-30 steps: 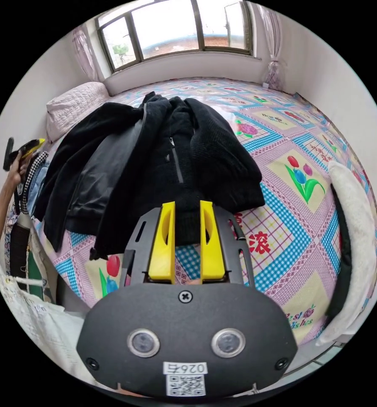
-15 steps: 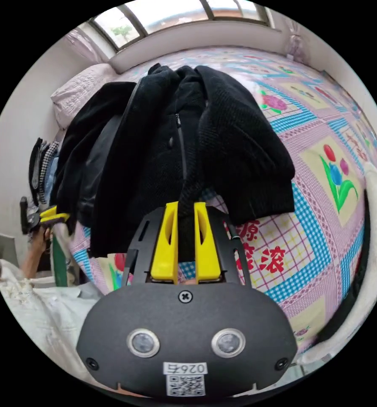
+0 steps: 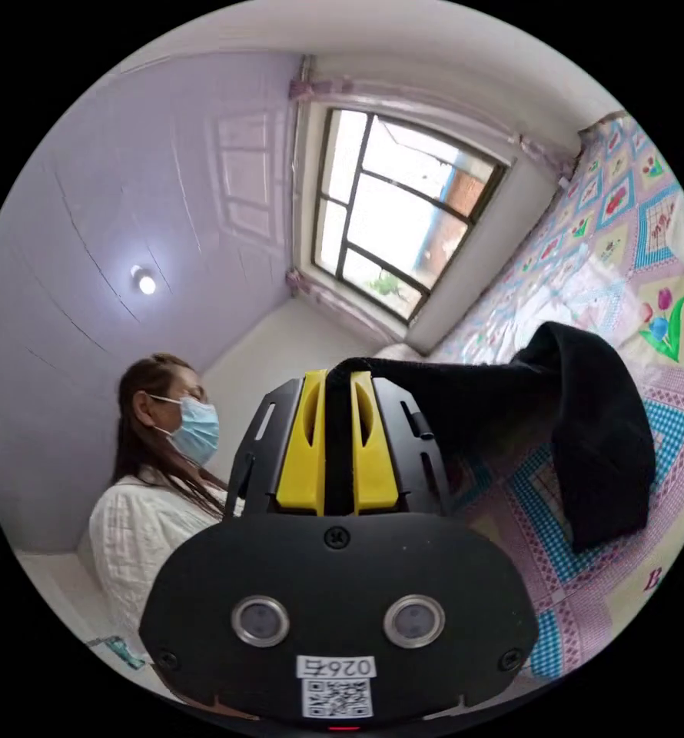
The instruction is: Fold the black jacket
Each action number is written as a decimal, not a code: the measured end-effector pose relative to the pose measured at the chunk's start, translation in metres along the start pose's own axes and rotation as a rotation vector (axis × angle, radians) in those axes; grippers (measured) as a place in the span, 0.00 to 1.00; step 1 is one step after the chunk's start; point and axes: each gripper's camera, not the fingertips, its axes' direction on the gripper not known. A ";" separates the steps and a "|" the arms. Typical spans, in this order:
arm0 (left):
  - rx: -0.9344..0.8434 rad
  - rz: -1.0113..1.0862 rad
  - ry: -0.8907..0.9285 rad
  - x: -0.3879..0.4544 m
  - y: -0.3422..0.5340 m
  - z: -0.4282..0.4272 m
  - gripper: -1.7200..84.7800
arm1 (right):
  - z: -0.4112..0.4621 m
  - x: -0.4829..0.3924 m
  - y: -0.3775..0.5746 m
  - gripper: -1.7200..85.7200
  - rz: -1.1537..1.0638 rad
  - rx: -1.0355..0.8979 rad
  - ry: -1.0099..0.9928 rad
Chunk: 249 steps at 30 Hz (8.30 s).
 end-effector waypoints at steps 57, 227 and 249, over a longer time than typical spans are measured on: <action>-0.356 -0.392 -0.306 -0.249 -0.146 -0.033 0.02 | 0.040 0.144 0.168 0.12 0.343 -0.092 0.929; -1.181 0.438 -1.069 -0.325 -0.016 0.237 0.05 | 0.466 0.429 -0.121 0.00 0.172 -0.657 0.365; -1.013 -0.190 0.160 -0.335 -0.066 0.284 0.02 | 0.494 0.489 -0.210 0.00 -0.136 -0.965 0.723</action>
